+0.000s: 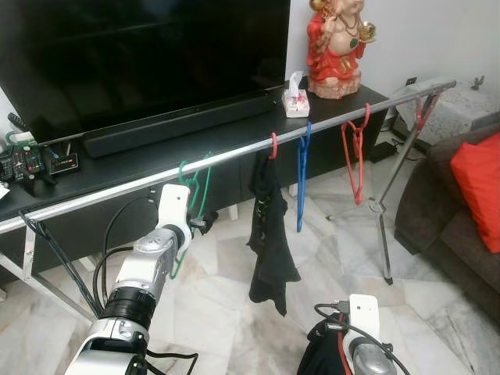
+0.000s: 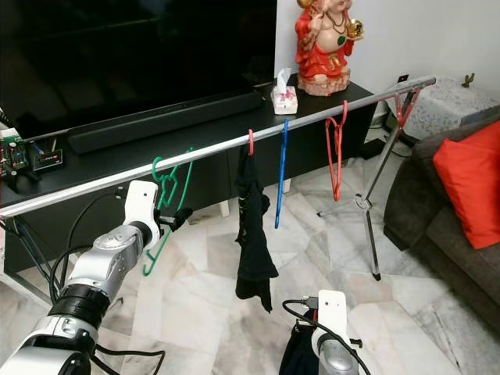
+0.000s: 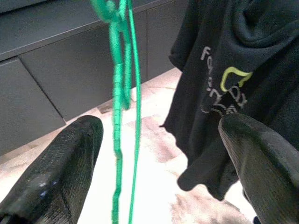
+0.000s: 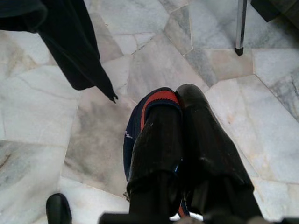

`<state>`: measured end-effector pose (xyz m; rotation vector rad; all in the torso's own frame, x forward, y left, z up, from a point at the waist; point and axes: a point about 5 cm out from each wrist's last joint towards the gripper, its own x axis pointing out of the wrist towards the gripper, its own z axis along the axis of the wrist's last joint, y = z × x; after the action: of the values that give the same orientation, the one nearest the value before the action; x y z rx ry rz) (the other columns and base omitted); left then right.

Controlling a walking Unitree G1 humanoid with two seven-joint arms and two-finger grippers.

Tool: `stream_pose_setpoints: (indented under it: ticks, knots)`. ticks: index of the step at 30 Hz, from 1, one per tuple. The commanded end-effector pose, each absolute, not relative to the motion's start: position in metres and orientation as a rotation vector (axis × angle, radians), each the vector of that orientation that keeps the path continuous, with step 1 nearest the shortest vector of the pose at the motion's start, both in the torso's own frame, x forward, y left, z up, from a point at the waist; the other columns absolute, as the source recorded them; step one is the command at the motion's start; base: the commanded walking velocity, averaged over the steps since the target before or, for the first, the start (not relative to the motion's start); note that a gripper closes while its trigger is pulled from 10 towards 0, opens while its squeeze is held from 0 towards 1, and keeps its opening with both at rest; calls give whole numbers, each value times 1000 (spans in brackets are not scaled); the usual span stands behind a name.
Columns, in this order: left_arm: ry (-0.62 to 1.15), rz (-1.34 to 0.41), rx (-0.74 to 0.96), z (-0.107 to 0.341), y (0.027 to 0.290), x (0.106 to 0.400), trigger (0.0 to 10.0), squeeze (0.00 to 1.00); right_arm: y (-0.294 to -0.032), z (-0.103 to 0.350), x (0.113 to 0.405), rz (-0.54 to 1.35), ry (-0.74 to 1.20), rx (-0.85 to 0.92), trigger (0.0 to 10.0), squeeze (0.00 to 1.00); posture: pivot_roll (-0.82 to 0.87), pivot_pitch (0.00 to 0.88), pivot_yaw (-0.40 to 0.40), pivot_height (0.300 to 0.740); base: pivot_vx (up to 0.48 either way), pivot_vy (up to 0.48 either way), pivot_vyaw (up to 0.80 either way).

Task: Hang hanger

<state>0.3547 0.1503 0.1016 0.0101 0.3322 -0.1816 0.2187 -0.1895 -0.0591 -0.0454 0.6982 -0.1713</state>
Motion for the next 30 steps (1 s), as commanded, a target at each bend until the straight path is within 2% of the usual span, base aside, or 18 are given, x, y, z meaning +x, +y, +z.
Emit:
stream_pose_setpoints:
  ticks: [1, 14, 15, 16, 17, 30]
  knots:
    - [322, -155, 35, 103, 152, 359, 10000, 0, -189, -56, 223, -163, 678, -52, 10000, 0, -101, 0, 37, 740, 0, 0, 0]
    - [281, -119, 14, 105, 149, 366, 9961, 0, -188, -56, 223, -155, 675, -60, 10000, 0, -101, 0, 30, 740, 0, 0, 0]
    - [281, -119, 16, 105, 148, 367, 9373, 0, -188, -56, 223, -154, 675, -60, 10000, 0, -101, 0, 30, 740, 0, 0, 0]
    - [280, -119, 17, 105, 148, 367, 9373, 0, -188, -56, 223, -154, 674, -60, 10000, 0, -101, 0, 30, 740, 0, 0, 0]
    - [278, -120, 16, 105, 147, 367, 0, 0, -188, -56, 223, -155, 673, -60, 10000, 0, -106, 0, 32, 740, 0, 0, 0]
    - [278, -120, 16, 105, 147, 367, 0, 0, -188, -56, 223, -155, 673, -60, 10000, 0, -106, 0, 32, 740, 0, 0, 0]
